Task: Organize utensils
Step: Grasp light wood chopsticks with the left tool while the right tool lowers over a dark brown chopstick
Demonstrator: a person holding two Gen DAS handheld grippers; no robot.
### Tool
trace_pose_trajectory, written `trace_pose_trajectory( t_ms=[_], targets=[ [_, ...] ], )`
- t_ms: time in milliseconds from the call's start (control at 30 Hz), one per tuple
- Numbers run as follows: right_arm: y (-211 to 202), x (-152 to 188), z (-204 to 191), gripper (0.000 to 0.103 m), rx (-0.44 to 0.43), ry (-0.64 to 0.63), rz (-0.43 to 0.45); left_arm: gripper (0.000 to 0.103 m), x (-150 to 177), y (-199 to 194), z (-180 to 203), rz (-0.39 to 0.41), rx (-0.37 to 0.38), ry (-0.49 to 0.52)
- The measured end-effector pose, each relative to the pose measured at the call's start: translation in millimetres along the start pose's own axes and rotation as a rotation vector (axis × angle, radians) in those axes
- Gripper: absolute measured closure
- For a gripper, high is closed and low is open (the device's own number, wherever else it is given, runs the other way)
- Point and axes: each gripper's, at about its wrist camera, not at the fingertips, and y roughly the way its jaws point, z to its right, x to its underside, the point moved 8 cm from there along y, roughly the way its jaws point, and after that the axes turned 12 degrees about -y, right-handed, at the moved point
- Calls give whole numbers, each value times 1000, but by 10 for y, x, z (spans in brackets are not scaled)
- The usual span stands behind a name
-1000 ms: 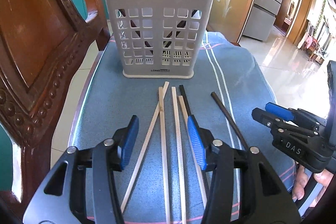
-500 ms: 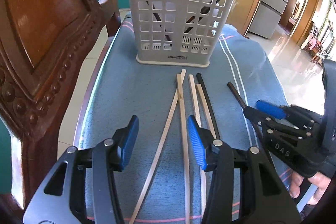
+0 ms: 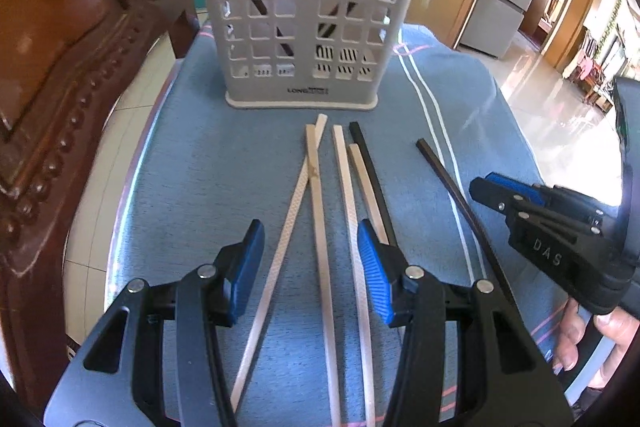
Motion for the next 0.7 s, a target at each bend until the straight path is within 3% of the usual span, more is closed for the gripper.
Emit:
trace_pose_trajectory(
  t_ms=[100,200,333,467,533,700],
  targets=[
    [-6,-15,-9,65,6,1,3,53,49,87,44,-19,-14,22],
    [-10,-17,-3,61,10,4,1,49,87,159,69,-28,-30,41],
    [-3,-14,13,60,5,11,-6,52,86,195,55,-26,-54,47],
    [-3,-13,21,58,2,15,-8,69,26,199,-5,-18,-61,31],
    [-6,-11,26,58,1,19,-9,85,4,191,-46,-8,-69,17],
    [-18,-12,34,58,-5,27,-11,93,-107,98,-143,44,-75,-17]
  ],
)
